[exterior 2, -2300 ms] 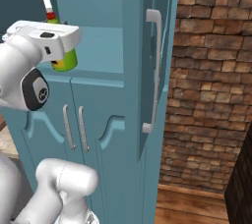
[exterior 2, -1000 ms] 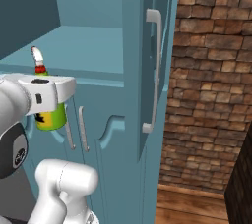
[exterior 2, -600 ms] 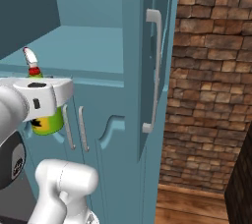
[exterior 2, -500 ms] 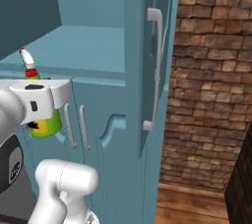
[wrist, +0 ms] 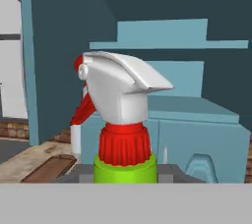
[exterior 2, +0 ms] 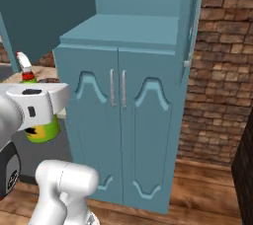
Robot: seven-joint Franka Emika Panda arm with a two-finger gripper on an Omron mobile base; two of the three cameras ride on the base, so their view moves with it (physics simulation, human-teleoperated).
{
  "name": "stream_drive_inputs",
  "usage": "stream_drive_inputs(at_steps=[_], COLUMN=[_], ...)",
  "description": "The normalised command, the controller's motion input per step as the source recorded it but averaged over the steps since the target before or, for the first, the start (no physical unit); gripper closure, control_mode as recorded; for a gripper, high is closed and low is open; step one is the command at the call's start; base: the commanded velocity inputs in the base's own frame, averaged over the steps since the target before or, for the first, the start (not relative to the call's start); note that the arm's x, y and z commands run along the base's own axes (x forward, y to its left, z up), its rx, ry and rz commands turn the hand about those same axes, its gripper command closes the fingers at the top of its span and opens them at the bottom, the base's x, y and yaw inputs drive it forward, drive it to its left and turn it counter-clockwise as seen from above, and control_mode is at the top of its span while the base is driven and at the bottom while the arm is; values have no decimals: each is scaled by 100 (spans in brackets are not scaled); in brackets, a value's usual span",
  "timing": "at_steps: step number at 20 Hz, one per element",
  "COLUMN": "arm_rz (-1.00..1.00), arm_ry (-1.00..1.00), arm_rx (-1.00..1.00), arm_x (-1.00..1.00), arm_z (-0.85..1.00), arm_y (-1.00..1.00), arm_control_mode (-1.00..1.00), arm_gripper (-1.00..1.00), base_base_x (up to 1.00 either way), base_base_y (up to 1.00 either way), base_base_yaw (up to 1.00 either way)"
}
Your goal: Grab the spray bottle from the cabinet, then place it next to the cutting board for sanitizing. Then grab the dish brush from the countertop next to the sink and place it next to the cutting board.
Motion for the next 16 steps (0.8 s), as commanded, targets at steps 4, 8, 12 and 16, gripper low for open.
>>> stream_drive_inputs(at_steps=[4,8,12,16], arm_rz=[0,0,0,0], arm_ry=[0,0,0,0], arm_rx=[0,0,0,0], arm_x=[0,0,0,0], arm_z=[0,0,0,0], arm_y=[0,0,0,0], arm_control_mode=[100,100,100,100], arm_gripper=[100,100,100,100], base_base_x=[-76,-20,32,100], base_base_y=[100,100,100,100], base_base_yaw=[1,-1,-10,-26])
